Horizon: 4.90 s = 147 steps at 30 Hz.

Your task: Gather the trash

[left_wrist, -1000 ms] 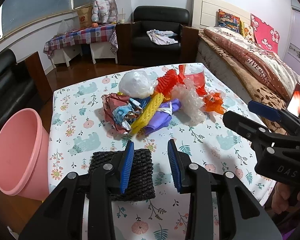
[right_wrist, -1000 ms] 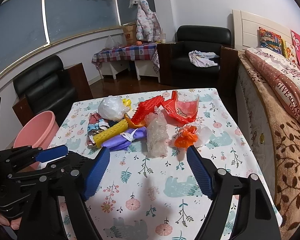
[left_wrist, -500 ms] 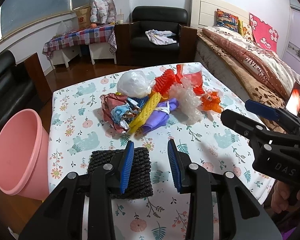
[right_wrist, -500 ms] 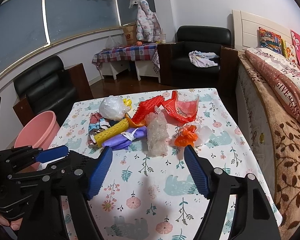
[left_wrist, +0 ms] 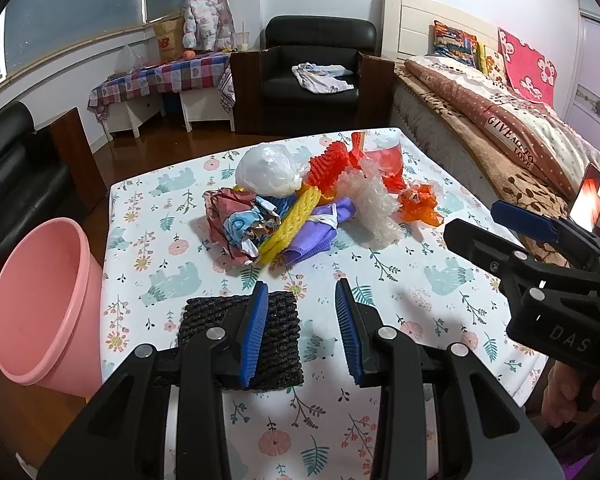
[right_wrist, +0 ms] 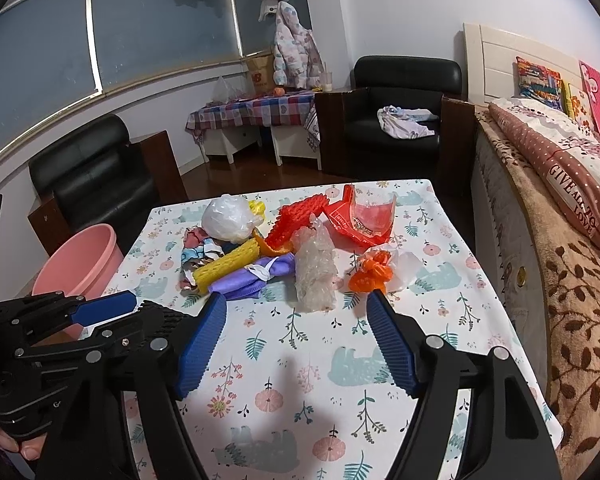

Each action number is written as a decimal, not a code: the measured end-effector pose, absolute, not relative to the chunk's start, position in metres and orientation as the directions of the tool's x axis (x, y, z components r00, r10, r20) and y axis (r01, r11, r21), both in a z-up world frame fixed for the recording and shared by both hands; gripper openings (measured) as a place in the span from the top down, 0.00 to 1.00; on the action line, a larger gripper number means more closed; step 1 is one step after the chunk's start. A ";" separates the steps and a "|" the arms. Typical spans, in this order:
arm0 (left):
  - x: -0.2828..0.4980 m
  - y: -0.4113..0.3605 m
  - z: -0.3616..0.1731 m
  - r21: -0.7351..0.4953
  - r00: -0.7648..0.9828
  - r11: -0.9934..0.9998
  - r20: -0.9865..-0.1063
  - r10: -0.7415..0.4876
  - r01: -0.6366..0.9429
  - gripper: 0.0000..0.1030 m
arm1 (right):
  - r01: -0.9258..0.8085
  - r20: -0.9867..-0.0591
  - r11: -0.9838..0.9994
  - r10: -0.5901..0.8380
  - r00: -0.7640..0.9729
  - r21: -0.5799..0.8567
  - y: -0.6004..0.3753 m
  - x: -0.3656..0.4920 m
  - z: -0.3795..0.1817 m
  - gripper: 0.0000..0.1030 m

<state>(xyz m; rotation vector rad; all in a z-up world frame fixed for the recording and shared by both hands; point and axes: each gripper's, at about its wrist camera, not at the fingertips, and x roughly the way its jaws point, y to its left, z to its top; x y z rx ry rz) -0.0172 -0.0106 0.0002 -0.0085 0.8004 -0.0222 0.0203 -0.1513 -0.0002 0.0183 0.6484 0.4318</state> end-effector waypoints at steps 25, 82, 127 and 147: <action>-0.053 0.059 0.007 -0.113 0.703 0.993 -0.708 -0.067 -0.019 0.66 | -0.375 -0.591 0.902 0.426 0.685 0.214 -0.163 0.016 -0.008 0.30; -0.054 0.081 0.025 -0.127 0.788 0.992 -0.613 -0.057 -0.027 0.93 | -0.321 -0.731 0.904 0.419 0.539 0.281 -0.139 0.105 -0.058 0.88; -0.118 0.231 0.024 -0.090 0.731 0.878 -0.596 0.332 -0.471 0.93 | -0.778 -0.695 0.517 0.703 0.148 0.357 0.172 0.022 0.002 0.87; -0.110 0.238 0.025 -0.184 0.753 0.871 -0.602 0.267 -0.456 0.86 | -0.764 -0.667 0.546 0.715 0.210 0.344 0.138 0.030 -0.004 0.58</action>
